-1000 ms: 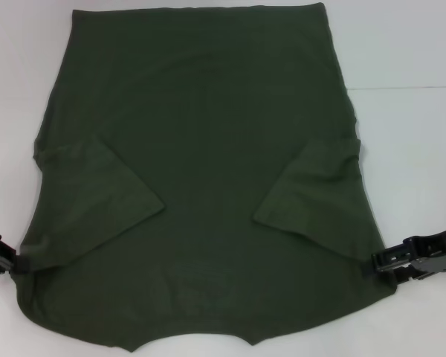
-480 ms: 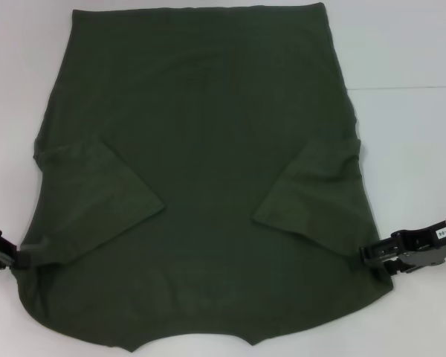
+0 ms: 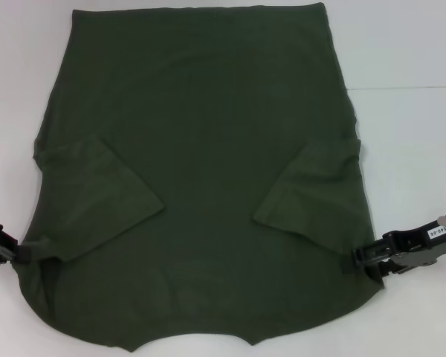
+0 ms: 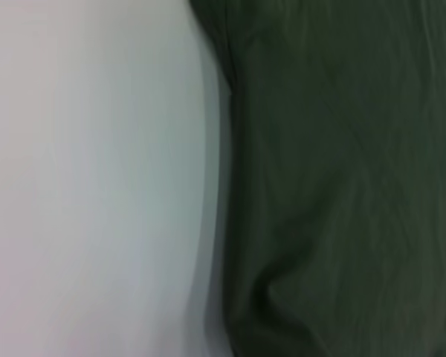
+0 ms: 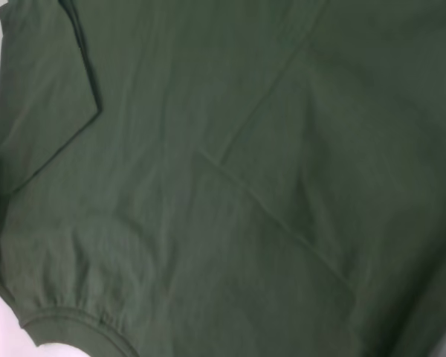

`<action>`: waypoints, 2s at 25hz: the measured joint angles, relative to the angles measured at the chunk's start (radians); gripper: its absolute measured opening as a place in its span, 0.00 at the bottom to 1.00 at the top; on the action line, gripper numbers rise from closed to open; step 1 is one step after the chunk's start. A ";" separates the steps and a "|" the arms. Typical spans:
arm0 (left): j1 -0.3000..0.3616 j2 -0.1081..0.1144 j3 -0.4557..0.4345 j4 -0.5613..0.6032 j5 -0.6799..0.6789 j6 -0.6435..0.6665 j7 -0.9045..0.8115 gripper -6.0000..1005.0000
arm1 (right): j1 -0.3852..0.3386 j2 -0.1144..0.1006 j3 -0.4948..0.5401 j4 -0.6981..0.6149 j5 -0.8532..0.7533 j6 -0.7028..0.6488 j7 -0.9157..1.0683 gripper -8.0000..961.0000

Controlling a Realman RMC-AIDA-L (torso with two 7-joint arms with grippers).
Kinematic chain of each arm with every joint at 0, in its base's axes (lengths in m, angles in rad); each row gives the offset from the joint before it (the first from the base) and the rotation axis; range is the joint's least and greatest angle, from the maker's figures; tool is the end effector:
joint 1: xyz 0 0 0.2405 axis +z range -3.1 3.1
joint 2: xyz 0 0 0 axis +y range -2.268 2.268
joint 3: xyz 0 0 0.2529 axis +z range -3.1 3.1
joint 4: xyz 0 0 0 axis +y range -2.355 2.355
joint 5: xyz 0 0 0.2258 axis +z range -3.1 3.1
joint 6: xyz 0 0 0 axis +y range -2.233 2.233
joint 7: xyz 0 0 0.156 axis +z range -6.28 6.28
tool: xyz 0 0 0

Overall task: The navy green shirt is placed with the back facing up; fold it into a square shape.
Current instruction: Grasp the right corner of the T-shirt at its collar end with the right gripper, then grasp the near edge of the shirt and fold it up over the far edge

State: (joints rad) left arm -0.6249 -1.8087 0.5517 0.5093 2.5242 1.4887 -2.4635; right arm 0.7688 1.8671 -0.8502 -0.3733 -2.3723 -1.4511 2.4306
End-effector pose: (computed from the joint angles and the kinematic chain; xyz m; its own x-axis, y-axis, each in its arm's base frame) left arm -0.3576 0.3561 0.0761 0.0160 0.9656 0.2595 0.9927 0.0157 -0.1198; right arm 0.2973 0.3714 0.0018 0.1897 -0.9811 -0.0371 -0.9795 -0.1865 -0.0761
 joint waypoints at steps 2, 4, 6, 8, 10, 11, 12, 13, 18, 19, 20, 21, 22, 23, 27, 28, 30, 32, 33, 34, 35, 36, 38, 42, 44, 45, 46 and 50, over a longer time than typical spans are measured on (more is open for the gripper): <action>-0.001 0.000 -0.001 0.000 0.000 0.000 0.000 0.01 | 0.005 0.004 0.001 0.000 0.000 0.000 0.000 0.93; -0.002 0.000 -0.001 0.000 0.000 -0.001 0.000 0.01 | 0.008 0.007 0.001 0.000 0.000 -0.001 0.000 0.93; -0.003 0.000 -0.002 0.000 0.000 -0.002 0.000 0.01 | 0.010 0.009 0.000 0.001 0.000 -0.001 0.000 0.93; -0.003 0.000 -0.002 0.000 -0.001 -0.002 0.000 0.01 | 0.011 0.009 -0.001 0.001 -0.001 0.001 -0.001 0.92; -0.003 0.001 -0.002 0.000 -0.002 -0.002 0.000 0.01 | 0.012 0.009 -0.002 0.001 -0.001 0.002 0.000 0.92; -0.003 0.001 -0.002 0.000 -0.002 -0.002 0.000 0.01 | 0.012 0.009 -0.002 0.001 -0.002 0.003 0.000 0.91; -0.003 0.002 -0.003 0.000 -0.002 -0.002 0.000 0.01 | 0.012 0.009 -0.003 0.001 -0.002 0.003 0.001 0.90; -0.003 0.002 -0.003 0.000 -0.002 -0.002 0.000 0.01 | 0.012 0.009 -0.003 0.001 -0.002 0.004 0.002 0.89; -0.002 0.002 -0.003 0.000 -0.002 -0.002 0.000 0.01 | 0.012 0.008 -0.004 -0.005 -0.002 0.006 0.004 0.70; -0.003 0.002 -0.003 0.000 -0.002 -0.002 0.000 0.01 | 0.012 0.008 -0.004 -0.005 -0.003 0.006 0.004 0.62; -0.002 0.002 -0.003 0.000 -0.002 -0.002 0.000 0.01 | 0.012 0.007 -0.004 -0.005 -0.003 0.007 0.004 0.60; -0.002 0.002 -0.003 0.000 -0.002 -0.002 0.000 0.01 | 0.012 0.007 -0.004 -0.005 -0.003 0.008 0.004 0.57; -0.002 0.002 -0.003 0.000 -0.002 -0.002 0.000 0.01 | 0.012 0.006 -0.004 -0.004 -0.003 0.008 0.004 0.54; -0.003 0.002 -0.003 0.000 -0.002 -0.002 0.000 0.01 | 0.012 0.006 -0.004 -0.003 -0.004 0.009 0.004 0.52; -0.002 0.002 -0.003 0.000 -0.002 -0.002 0.001 0.01 | 0.012 0.006 -0.004 -0.002 -0.004 0.010 0.002 0.42; -0.003 0.002 -0.003 0.000 -0.002 -0.002 0.001 0.01 | 0.012 0.006 -0.004 -0.002 -0.004 0.011 0.001 0.39; -0.002 0.001 -0.003 0.000 -0.002 -0.002 0.001 0.01 | 0.012 0.006 -0.004 -0.001 -0.004 0.012 0.000 0.34; -0.002 0.000 -0.002 0.000 -0.002 -0.002 0.001 0.01 | 0.012 0.008 -0.004 -0.001 -0.004 0.014 -0.001 0.29; -0.003 0.000 -0.002 0.000 -0.002 -0.002 0.001 0.01 | 0.012 0.008 -0.004 -0.001 -0.004 0.014 -0.001 0.26; -0.002 0.000 -0.002 0.000 -0.002 -0.002 0.002 0.01 | 0.012 0.008 -0.004 -0.001 -0.004 0.015 -0.002 0.24; -0.002 0.000 -0.002 0.000 -0.002 -0.002 0.002 0.01 | 0.012 0.008 -0.004 -0.001 -0.004 0.016 -0.004 0.21; -0.002 0.000 -0.002 0.000 -0.002 -0.002 0.003 0.01 | 0.012 0.009 -0.005 -0.001 -0.004 0.017 -0.007 0.20; -0.002 0.000 -0.002 0.000 -0.002 -0.002 0.004 0.01 | 0.015 0.013 -0.012 0.000 -0.004 0.011 -0.020 0.18; 0.000 -0.001 -0.003 0.000 -0.003 -0.003 0.004 0.01 | 0.018 0.015 -0.021 -0.002 -0.004 0.008 -0.025 0.14; 0.001 -0.001 -0.003 0.000 -0.003 -0.003 0.005 0.01 | 0.018 0.017 -0.022 -0.006 -0.004 0.008 -0.025 0.12; 0.001 -0.001 -0.003 0.000 -0.004 -0.003 0.005 0.01 | 0.018 0.017 -0.023 -0.007 -0.004 0.008 -0.026 0.11; 0.001 -0.001 -0.003 0.000 -0.004 -0.003 0.005 0.01 | 0.018 0.017 -0.023 -0.008 -0.004 0.008 -0.027 0.10; 0.001 -0.001 -0.003 0.000 -0.004 -0.002 0.005 0.01 | 0.018 0.017 -0.024 -0.011 -0.004 0.010 -0.029 0.06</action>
State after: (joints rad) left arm -0.6239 -1.8100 0.5491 0.5093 2.5202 1.4863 -2.4589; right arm 0.7870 1.8846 -0.8743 -0.3841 -2.3762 -1.4416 2.4013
